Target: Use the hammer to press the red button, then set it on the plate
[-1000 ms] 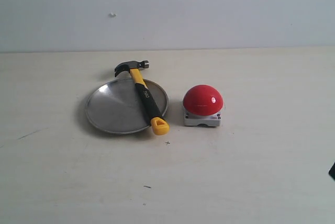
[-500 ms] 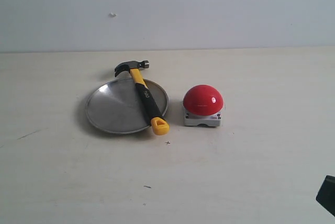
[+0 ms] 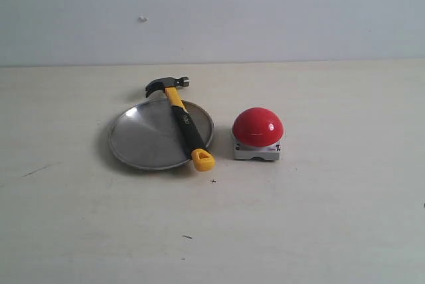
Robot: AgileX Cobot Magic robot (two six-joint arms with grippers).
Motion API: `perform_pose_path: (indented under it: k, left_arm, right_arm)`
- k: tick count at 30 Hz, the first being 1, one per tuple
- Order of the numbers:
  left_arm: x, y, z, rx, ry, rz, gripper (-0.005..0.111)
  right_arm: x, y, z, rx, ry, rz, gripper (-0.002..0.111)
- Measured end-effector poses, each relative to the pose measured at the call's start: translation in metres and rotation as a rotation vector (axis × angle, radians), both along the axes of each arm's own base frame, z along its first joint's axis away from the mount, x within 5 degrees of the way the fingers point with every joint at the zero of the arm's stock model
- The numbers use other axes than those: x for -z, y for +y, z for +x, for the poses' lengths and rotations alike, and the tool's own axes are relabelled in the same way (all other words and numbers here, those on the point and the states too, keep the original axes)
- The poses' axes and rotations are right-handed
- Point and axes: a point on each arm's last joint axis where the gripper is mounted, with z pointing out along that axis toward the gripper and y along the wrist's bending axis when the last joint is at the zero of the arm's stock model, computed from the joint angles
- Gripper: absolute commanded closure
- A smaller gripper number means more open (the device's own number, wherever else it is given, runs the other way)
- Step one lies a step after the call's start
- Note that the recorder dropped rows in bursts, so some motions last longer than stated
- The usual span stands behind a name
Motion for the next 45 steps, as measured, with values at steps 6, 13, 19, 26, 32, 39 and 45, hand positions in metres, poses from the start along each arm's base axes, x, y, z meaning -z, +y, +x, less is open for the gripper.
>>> perform_pose_path:
  k: [6, 13, 19, 26, 32, 39, 45]
  left_arm:
    - [0.000, 0.000, 0.000, 0.000, 0.000, 0.000, 0.107]
    - [0.000, 0.000, 0.000, 0.000, 0.000, 0.000, 0.107]
    - [0.000, 0.000, 0.000, -0.002, 0.000, 0.000, 0.107]
    - [0.000, 0.000, 0.000, -0.002, 0.000, 0.000, 0.107]
    - [0.000, 0.000, 0.000, -0.002, 0.000, 0.000, 0.107]
    - [0.000, 0.000, 0.000, -0.002, 0.000, 0.000, 0.107]
    - [0.000, 0.000, 0.000, -0.002, 0.000, 0.000, 0.107]
  right_arm:
    - [0.003, -0.021, 0.011, 0.349, -0.112, -0.192, 0.108]
    - [0.012, -0.040, 0.015, 0.630, -0.105, -0.249, 0.108]
    - [0.010, -0.043, 0.014, 0.677, -0.123, -0.240, 0.108]
    - [0.010, -0.043, 0.014, 0.675, -0.112, -0.202, 0.108]
    - [0.016, -0.045, 0.014, 0.692, -0.051, -0.258, 0.108]
    - [0.018, -0.047, 0.013, 0.718, 0.002, -0.083, 0.108]
    - [0.018, -0.047, 0.013, 0.718, 0.006, -0.077, 0.108]
